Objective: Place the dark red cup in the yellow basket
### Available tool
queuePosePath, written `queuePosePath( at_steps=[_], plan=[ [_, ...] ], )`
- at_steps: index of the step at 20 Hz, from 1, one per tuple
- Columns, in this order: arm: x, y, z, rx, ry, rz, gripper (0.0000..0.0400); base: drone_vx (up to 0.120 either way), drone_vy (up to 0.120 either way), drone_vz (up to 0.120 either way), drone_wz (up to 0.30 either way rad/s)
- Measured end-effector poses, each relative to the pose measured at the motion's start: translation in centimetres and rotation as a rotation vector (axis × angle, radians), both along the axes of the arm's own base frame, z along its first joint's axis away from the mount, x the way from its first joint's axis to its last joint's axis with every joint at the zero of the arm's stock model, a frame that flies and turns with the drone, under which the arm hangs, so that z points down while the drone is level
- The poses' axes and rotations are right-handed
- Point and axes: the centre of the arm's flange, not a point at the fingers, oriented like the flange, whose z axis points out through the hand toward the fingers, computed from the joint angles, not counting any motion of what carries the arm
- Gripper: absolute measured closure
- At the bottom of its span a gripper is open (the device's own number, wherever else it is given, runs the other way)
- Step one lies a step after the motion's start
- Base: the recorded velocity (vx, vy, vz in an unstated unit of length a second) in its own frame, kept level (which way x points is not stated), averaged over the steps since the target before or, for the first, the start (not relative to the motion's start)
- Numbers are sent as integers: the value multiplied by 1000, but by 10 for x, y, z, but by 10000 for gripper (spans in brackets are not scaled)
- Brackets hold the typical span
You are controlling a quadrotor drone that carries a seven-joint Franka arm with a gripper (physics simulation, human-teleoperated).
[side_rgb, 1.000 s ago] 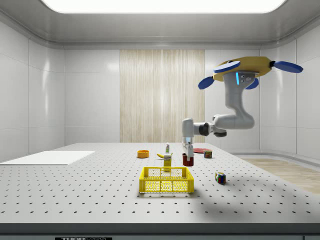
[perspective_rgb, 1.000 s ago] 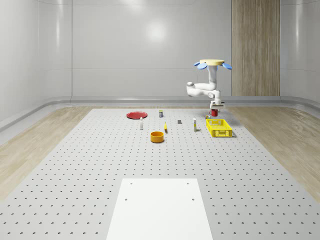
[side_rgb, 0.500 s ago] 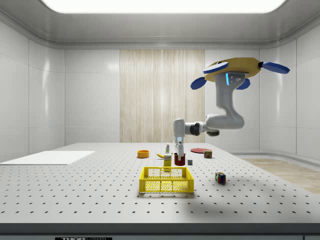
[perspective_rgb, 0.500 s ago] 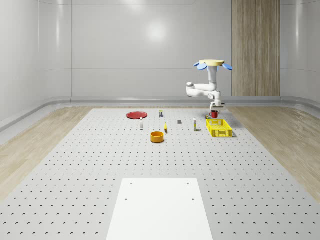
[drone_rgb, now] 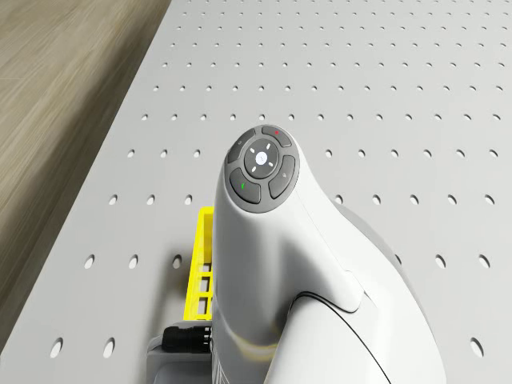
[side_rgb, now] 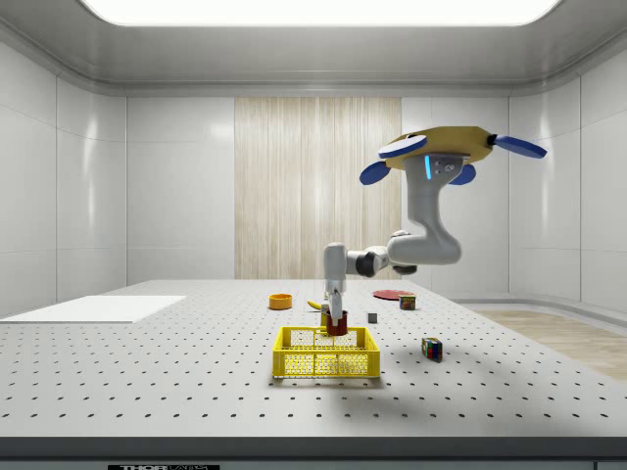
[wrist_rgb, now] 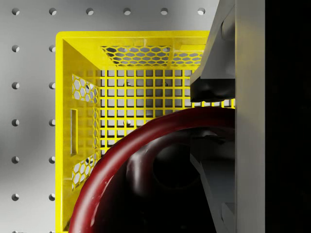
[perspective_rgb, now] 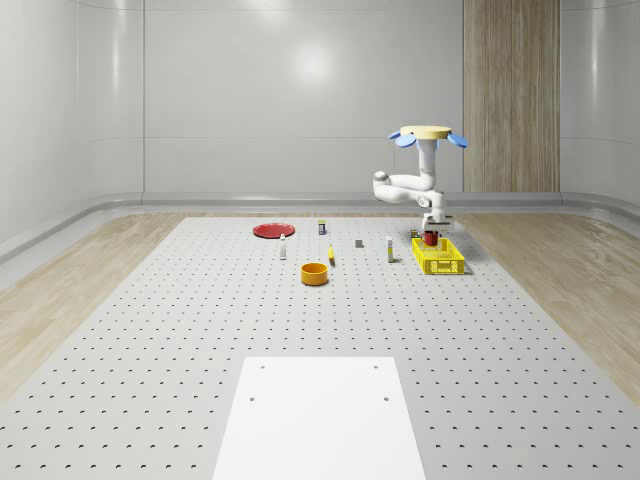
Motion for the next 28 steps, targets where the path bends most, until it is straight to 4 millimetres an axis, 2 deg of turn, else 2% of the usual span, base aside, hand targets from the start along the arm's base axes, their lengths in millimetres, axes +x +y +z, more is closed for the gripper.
queuePosePath(
  at_steps=[3, 8, 12, 22, 23, 24, 26, 28],
  plan=[
    [0, 0, 0, 0, 0, 0, 301, 120, 0, -120, 0],
    [0, 0, 0, 0, 0, 0, 301, 120, 0, 0, 0],
    [0, 0, 7, 0, 0, 0, 301, 0, 0, 0, 0],
    [0, 0, 43, 0, 0, 1, 301, 0, 0, 0, 0],
    [0, 0, 46, 0, 0, 1, 278, 0, 0, 0, 0],
    [0, 0, 48, 0, 0, 1, 216, 0, 0, 0, 0],
    [0, 0, 50, 0, 0, 1, 131, 0, 0, 0, 0],
    [0, 0, 48, 0, 0, 0, 80, 0, 0, 0, 0]
  ],
)
